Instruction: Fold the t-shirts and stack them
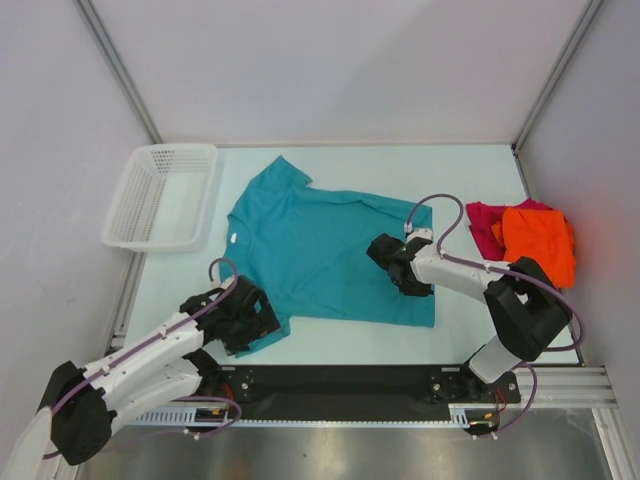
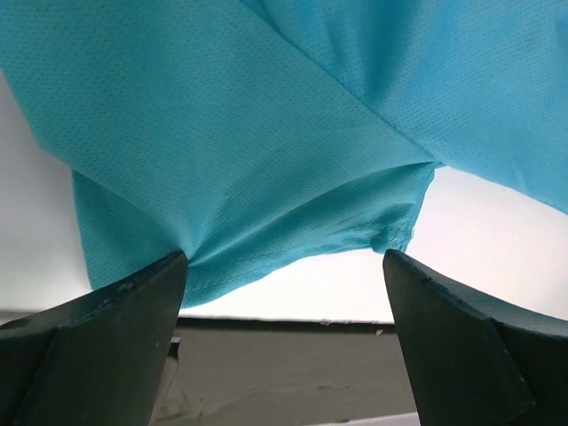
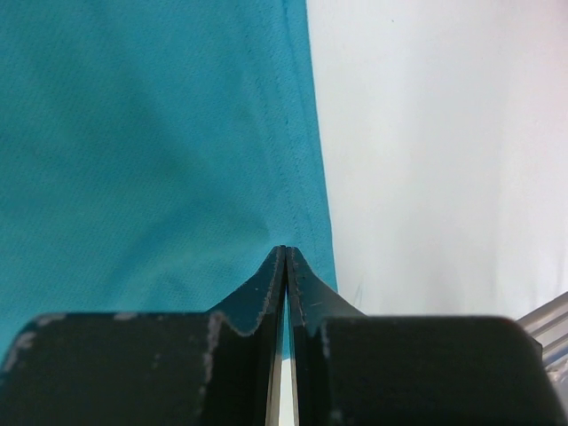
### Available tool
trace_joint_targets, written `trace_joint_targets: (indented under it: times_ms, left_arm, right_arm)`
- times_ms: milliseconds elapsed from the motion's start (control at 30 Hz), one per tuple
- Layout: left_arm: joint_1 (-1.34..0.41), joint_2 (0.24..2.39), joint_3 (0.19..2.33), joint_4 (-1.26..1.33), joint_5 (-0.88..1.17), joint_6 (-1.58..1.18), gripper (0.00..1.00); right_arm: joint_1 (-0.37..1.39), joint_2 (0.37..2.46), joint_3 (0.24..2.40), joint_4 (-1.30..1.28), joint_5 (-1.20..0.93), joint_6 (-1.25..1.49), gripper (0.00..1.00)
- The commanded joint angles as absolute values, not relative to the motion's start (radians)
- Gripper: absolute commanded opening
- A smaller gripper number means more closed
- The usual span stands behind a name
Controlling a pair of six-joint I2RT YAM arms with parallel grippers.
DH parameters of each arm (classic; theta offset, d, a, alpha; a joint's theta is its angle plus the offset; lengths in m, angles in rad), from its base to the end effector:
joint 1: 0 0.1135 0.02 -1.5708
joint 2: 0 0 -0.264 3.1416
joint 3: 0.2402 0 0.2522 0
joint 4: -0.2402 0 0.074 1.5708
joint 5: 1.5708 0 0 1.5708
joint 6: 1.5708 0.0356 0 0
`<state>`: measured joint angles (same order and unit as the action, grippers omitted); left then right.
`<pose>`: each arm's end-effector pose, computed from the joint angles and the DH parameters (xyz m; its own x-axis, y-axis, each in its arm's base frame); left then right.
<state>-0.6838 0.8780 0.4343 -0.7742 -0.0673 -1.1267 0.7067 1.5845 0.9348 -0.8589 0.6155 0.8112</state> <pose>0.1071 -0.0842 0.1629 -0.8654 -0.4570 -0.2055 -0.3938 0.8739 -0.2850 0.2121 0.1541 0.1742 -0.8873 0.0209 -0.4607 0.2041 0.9136 -0.3518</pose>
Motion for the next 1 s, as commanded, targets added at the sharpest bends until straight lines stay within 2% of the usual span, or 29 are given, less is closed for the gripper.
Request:
trace_joint_targets:
  times_ms: [0, 233, 400, 600, 733, 967]
  left_arm:
    - [-0.724, 0.809, 0.428, -0.936, -0.035, -1.19, 0.99]
    - [-0.729, 0.845, 0.621, -1.06, -0.158, -1.137, 0.99]
    - [-0.729, 0.945, 0.758, -1.034, -0.187, -1.069, 0.99]
    - [-0.709, 1.181, 0.923, -0.901, -0.23, -0.915, 0.99]
    - [-0.611, 1.379, 1.081, -0.799, -0.209, -0.798, 0.99]
    - [-0.474, 1.641, 1.293, -0.756, -0.181, -0.687, 0.99]
  right_arm:
    - [0.721, 1.539, 0.923, -0.877, 0.65, 0.83, 0.07]
    - [0.736, 1.548, 0.945, -0.876, 0.655, 0.838, 0.07]
    - [0.715, 1.589, 0.994, -0.841, 0.67, 0.816, 0.08]
    - [0.628, 1.706, 1.155, -0.77, 0.663, 0.704, 0.11]
    - [0.507, 1.808, 1.314, -0.744, 0.611, 0.624, 0.14]
    - [0.44, 1.996, 1.574, -0.788, 0.612, 0.569, 0.2]
